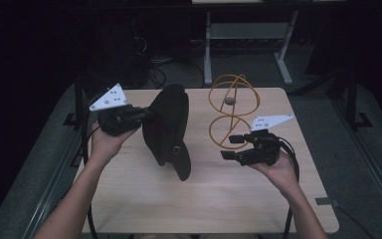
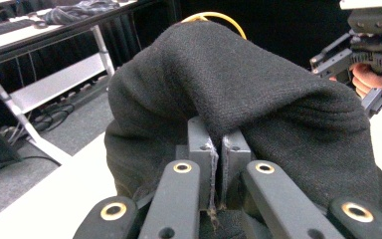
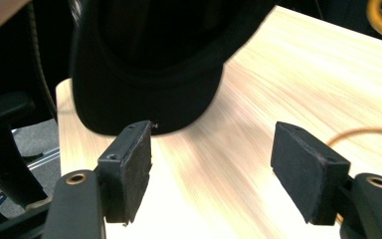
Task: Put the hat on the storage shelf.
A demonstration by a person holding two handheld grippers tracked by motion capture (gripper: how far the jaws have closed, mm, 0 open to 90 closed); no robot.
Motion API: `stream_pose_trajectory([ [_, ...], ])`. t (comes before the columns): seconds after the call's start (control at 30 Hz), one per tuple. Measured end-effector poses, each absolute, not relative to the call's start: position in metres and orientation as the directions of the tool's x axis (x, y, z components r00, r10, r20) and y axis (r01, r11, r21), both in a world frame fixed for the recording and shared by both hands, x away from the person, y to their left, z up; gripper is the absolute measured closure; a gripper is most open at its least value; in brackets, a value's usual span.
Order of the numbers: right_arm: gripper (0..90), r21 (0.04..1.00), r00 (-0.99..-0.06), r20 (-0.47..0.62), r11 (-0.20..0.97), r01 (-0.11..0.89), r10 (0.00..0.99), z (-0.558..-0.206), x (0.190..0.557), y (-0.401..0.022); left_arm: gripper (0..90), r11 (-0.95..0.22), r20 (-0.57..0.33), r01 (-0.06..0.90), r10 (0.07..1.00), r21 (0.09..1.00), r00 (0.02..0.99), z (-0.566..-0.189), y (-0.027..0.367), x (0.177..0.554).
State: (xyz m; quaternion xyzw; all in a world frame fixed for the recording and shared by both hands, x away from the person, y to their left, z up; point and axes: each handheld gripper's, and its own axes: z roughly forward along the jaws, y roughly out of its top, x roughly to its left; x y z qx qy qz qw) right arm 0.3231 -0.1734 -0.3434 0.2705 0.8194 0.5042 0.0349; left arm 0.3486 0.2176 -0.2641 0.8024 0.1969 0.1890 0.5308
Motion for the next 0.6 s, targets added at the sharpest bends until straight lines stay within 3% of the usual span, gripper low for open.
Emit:
stream_pose_trajectory([
  [0.6,29.3,0.837,-0.77,0.246,0.271,0.474,0.589,-0.381,0.307,-0.237,87.0,-0.359,0.076,0.114,0.476,0.926,0.876,-0.23,0.191,0.392],
])
